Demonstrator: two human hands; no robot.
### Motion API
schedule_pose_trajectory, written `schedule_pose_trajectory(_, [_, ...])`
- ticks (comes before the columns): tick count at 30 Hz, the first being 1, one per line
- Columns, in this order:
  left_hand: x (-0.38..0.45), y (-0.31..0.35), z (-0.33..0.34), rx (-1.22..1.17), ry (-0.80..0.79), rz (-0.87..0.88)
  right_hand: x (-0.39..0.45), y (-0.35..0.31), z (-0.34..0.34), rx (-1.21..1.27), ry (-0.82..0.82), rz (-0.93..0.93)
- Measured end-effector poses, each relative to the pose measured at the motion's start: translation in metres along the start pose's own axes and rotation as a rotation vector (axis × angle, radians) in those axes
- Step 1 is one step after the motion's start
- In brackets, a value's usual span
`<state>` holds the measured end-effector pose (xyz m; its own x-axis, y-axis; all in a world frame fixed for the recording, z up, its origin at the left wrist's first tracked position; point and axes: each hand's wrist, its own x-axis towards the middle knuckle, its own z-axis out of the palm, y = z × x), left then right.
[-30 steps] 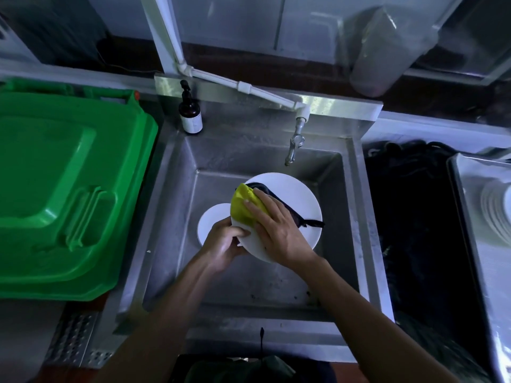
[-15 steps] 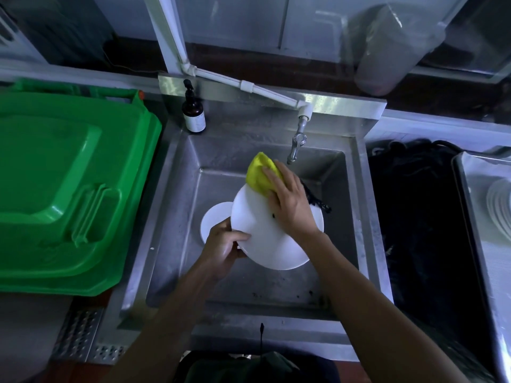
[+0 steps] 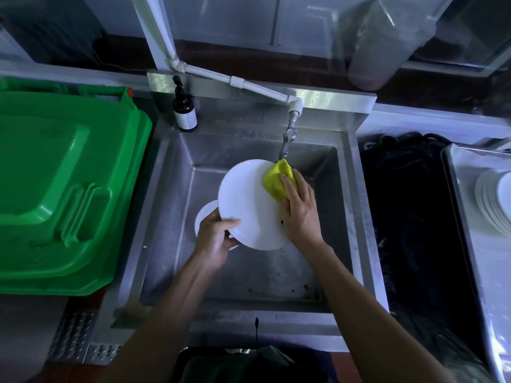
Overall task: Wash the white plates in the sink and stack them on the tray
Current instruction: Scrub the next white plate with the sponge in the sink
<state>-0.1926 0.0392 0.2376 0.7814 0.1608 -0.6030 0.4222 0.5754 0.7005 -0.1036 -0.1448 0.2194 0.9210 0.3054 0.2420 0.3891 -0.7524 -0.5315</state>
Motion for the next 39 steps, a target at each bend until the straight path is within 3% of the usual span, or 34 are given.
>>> schedule_pose_trajectory(10, [0.007, -0.005, 0.002, -0.055, 0.044, 0.009, -0.048, -0.029, 0.018, 0.15, -0.072, 0.099])
schedule_pose_trajectory(21, [0.007, 0.006, 0.001, -0.155, 0.054, 0.02, -0.049, -0.083, 0.037, 0.365, -0.088, 0.081])
schedule_pose_trajectory(27, [0.004, 0.01, -0.009, -0.138, 0.023, 0.056, -0.049, -0.076, 0.03, 0.302, -0.076, 0.026])
schedule_pose_trajectory(39, [0.002, 0.015, -0.013, -0.006, -0.065, 0.018, 0.001, -0.03, 0.005, 0.2, -0.115, 0.14])
